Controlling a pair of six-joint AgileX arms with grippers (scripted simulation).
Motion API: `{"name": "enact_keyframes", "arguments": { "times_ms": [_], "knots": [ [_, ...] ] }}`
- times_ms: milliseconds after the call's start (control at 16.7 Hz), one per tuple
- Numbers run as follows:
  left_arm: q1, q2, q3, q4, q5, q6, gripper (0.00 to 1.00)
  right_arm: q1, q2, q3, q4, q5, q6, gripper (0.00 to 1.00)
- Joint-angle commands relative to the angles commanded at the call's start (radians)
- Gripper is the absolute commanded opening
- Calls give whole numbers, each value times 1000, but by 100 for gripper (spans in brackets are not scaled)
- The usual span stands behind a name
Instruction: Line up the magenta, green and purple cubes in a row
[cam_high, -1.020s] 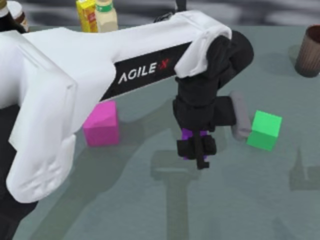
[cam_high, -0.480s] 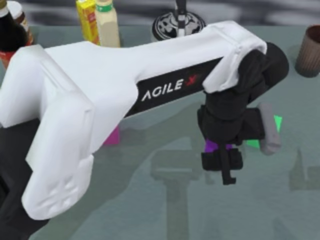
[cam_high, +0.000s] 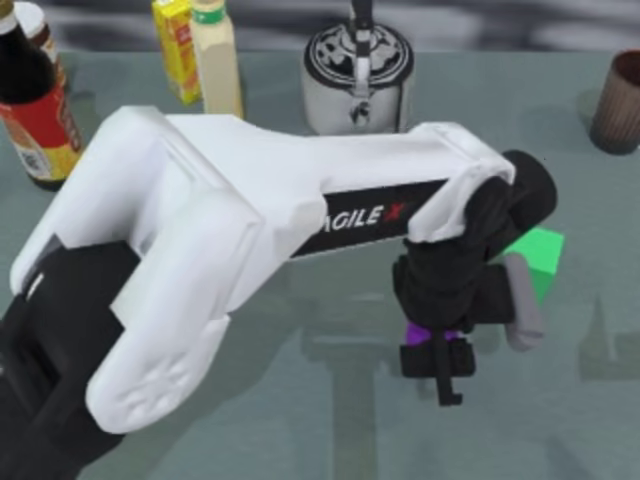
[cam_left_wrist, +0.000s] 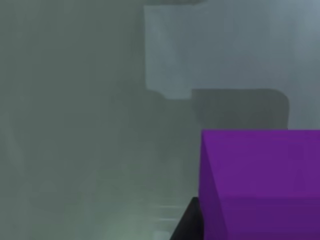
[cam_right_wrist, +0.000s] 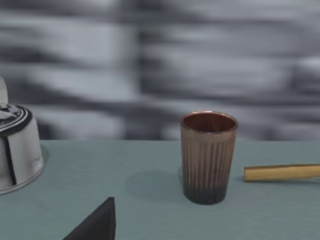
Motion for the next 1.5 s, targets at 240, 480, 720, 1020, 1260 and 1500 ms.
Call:
{"name": "enact_keyframes", "arguments": {
  "times_ms": [240,480,720,1020,1260,1500],
  "knots": [
    [0,1,-1,2,0,0,0,0,0,0,0,0,0,100],
    [0,1,-1,2,0,0,30,0,0,0,0,0,0,100],
    [0,1,-1,2,0,0,60,0,0,0,0,0,0,100],
    [0,1,-1,2,0,0,98,0,0,0,0,0,0,100],
    [0,1,-1,2,0,0,100,0,0,0,0,0,0,100],
    [0,1,-1,2,0,0,100,0,0,0,0,0,0,100]
  ]
}}
